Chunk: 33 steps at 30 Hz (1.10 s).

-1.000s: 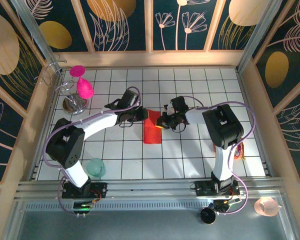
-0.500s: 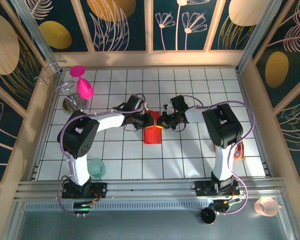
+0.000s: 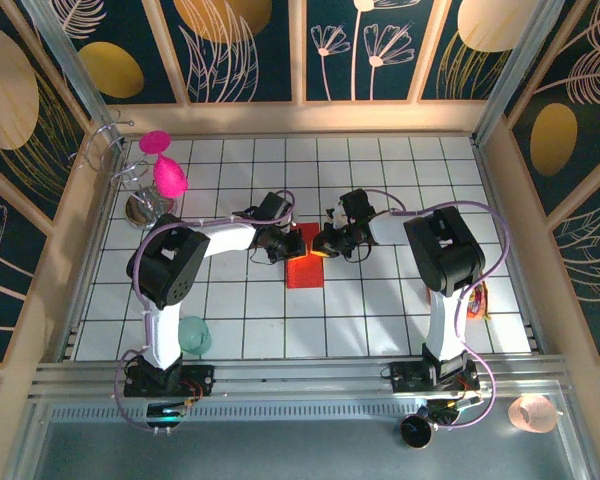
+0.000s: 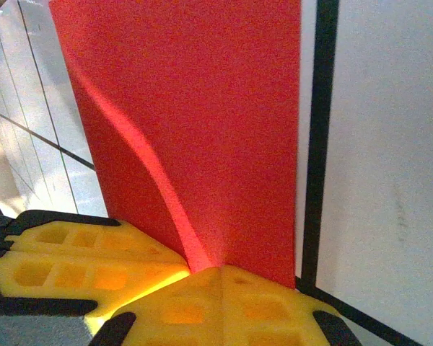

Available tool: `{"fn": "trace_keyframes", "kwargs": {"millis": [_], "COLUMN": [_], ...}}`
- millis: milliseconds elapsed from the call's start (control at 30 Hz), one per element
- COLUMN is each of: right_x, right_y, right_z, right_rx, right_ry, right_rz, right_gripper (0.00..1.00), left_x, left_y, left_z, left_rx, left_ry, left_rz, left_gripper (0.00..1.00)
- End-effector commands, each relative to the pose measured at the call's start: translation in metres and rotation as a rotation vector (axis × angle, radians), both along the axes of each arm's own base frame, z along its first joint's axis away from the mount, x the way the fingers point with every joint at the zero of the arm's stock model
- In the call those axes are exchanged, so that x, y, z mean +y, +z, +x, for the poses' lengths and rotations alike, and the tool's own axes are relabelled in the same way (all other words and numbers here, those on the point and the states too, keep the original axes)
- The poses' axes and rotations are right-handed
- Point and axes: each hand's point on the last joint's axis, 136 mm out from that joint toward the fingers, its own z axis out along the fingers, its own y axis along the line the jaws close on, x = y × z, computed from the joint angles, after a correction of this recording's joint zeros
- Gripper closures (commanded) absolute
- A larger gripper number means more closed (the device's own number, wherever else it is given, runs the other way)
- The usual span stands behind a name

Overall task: Fold a paper plane with a square sheet of paper (pick it up from the middle)
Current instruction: Hold the square sheet of paper at the center of the table, then first fold the square sheet of paper in half at the center of the table.

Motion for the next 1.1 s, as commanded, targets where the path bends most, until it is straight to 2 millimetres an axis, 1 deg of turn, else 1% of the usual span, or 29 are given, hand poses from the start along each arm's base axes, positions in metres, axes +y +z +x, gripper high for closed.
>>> {"fn": "trace_keyframes", "kwargs": {"millis": [0, 167, 300, 367, 433, 533, 600, 633, 700, 800, 867, 900, 967, 1067], "right_x": [-0.08, -0.089, -0.094, -0.094, -0.092, -0.09, -0.089, -0.089, -0.089, -0.088, -0.088, -0.087, -0.087, -0.088], "right_y": [-0.104, -0.113, -0.117, -0.117, -0.116, -0.115, -0.114, -0.115, -0.116, -0.116, -0.118, -0.119, -0.12, -0.123], "right_z": [-0.045, -0.052, -0.054, -0.054, -0.053, -0.05, -0.05, -0.05, -0.051, -0.051, -0.052, -0.053, -0.054, -0.057], "right_rx": [0.166, 0.177, 0.181, 0.181, 0.176, 0.171, 0.171, 0.173, 0.174, 0.175, 0.18, 0.183, 0.186, 0.194], "right_ry": [-0.065, -0.055, -0.054, -0.053, -0.053, -0.053, -0.051, -0.051, -0.051, -0.051, -0.05, -0.048, -0.047, -0.045], "right_rz": [-0.452, -0.488, -0.507, -0.505, -0.5, -0.492, -0.485, -0.483, -0.483, -0.479, -0.476, -0.474, -0.474, -0.48], "right_gripper": [0.99, 0.99, 0.99, 0.99, 0.99, 0.99, 0.99, 0.99, 0.99, 0.99, 1.0, 1.0, 1.0, 1.0], "left_x": [0.032, 0.047, 0.068, 0.079, 0.083, 0.073, 0.058, 0.05, 0.038, 0.018, 0.004, -0.005, -0.012, -0.011], "left_y": [-0.025, -0.02, -0.02, -0.018, -0.009, 0.02, 0.047, 0.056, 0.066, 0.061, 0.052, 0.053, 0.046, 0.032], "left_z": [-0.013, -0.019, -0.031, -0.031, -0.027, -0.013, -0.003, 0.0, 0.004, 0.007, 0.005, 0.009, 0.012, 0.017], "left_rx": [0.059, 0.065, 0.082, 0.073, 0.044, -0.03, -0.085, -0.101, -0.111, -0.098, -0.071, -0.071, -0.055, -0.042], "left_ry": [0.032, 0.064, 0.093, 0.109, 0.112, 0.098, 0.094, 0.09, 0.081, 0.059, 0.034, 0.021, 0.013, 0.017], "left_rz": [0.094, 0.025, -0.019, -0.011, -0.012, -0.076, -0.179, -0.233, -0.297, -0.312, -0.308, -0.311, -0.299, -0.249], "left_gripper": [0.94, 0.92, 0.9, 0.9, 0.9, 0.9, 0.9, 0.9, 0.9, 0.9, 0.9, 0.9, 0.9, 0.91]}}
